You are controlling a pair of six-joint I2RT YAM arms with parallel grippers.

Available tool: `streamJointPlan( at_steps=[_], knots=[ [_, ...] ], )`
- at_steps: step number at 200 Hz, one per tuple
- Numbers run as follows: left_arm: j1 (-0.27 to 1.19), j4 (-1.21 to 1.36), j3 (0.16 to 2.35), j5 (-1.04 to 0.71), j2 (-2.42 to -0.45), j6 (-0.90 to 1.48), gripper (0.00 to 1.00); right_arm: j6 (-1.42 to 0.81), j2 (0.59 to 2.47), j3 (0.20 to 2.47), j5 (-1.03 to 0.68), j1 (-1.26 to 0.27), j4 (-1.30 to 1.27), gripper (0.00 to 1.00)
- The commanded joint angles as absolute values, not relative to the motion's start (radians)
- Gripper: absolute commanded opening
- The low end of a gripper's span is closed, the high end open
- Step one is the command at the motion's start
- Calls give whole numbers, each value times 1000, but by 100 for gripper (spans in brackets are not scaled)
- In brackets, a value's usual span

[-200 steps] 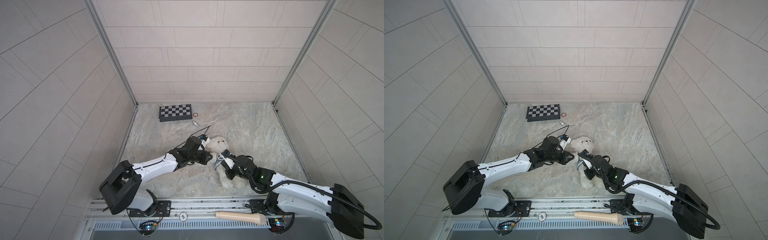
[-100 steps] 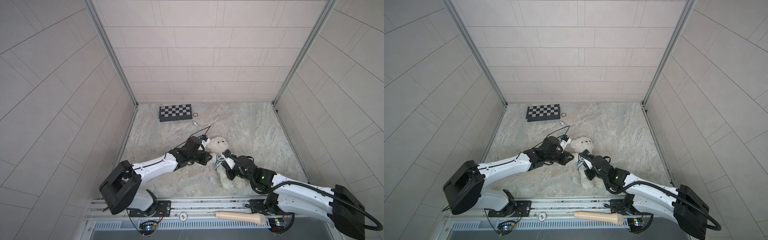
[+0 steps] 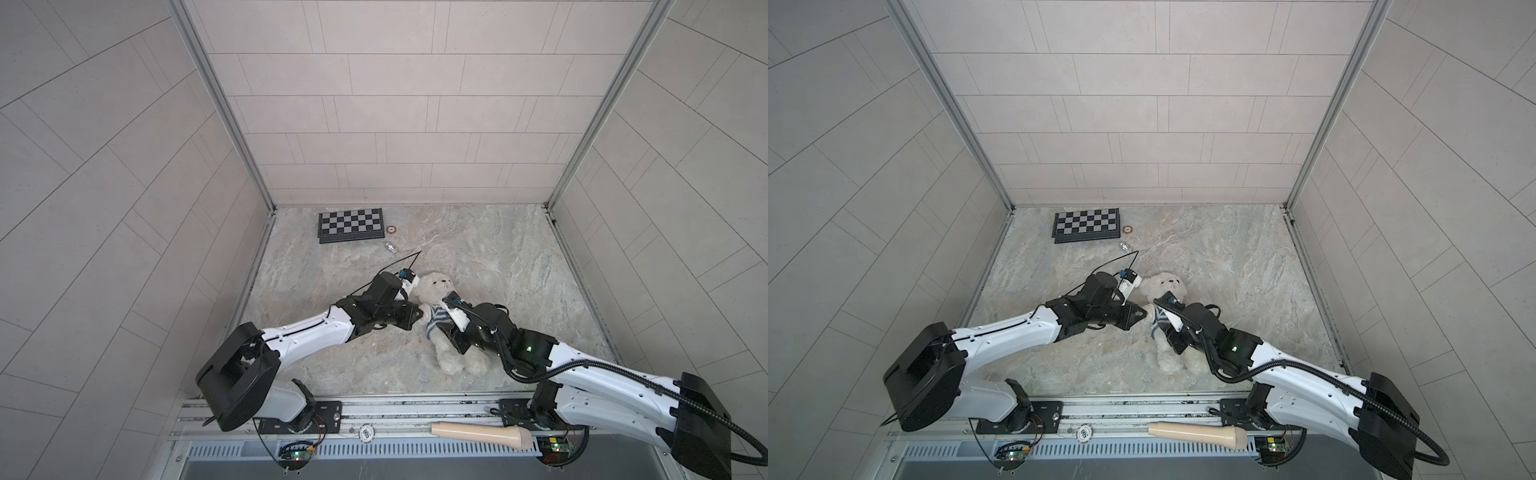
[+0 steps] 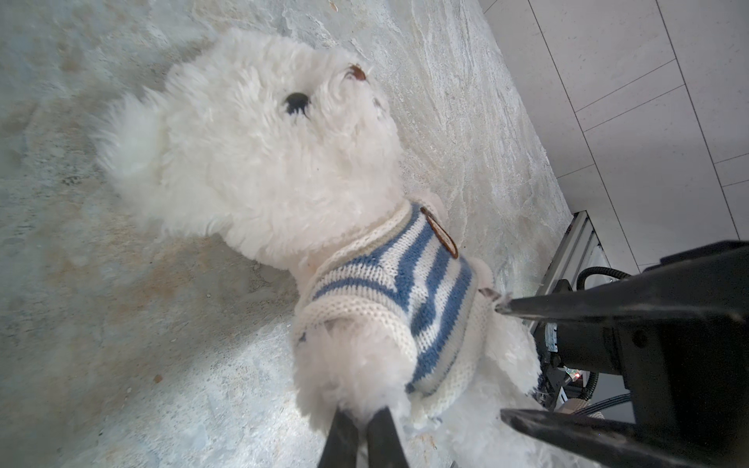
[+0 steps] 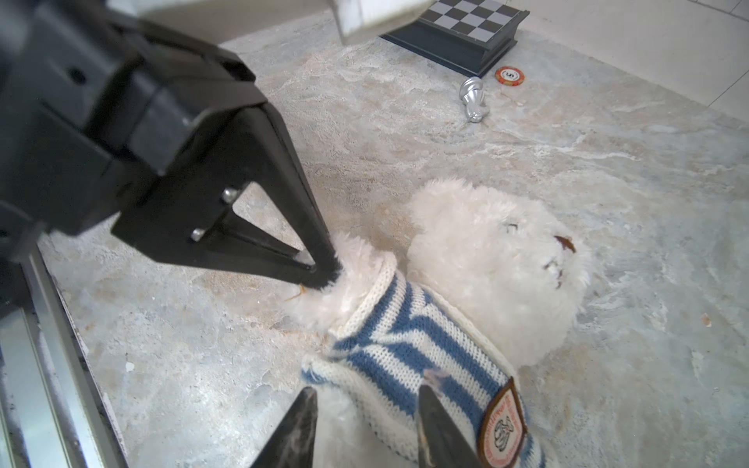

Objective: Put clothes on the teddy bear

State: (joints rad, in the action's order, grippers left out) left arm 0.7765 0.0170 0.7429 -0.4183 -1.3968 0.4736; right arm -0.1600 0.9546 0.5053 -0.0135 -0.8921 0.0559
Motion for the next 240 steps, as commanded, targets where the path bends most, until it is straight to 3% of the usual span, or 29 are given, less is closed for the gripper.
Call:
streamJointPlan(
  at_steps=[1, 18, 68, 89, 126, 240],
  knots=[
    [772, 35, 735, -430, -1373, 451, 0, -144, 987, 530, -10, -899, 54, 46],
    [771, 41, 733, -442, -1379, 457, 0, -137, 1014, 525, 0, -899, 32, 46],
    [771, 39, 733, -447, -1378, 462, 0, -142, 1079, 490, -18, -897, -33, 14],
    [771, 53, 728, -454, -1382, 468, 0, -142, 1090, 483, -25, -896, -39, 6],
    [771, 54, 718, -445, -1372, 468, 0, -159, 1043, 442, -20, -896, -41, 0],
    [766, 49, 751, -448, -1379, 475, 0, -168, 817, 307, -54, -897, -21, 0]
  ],
)
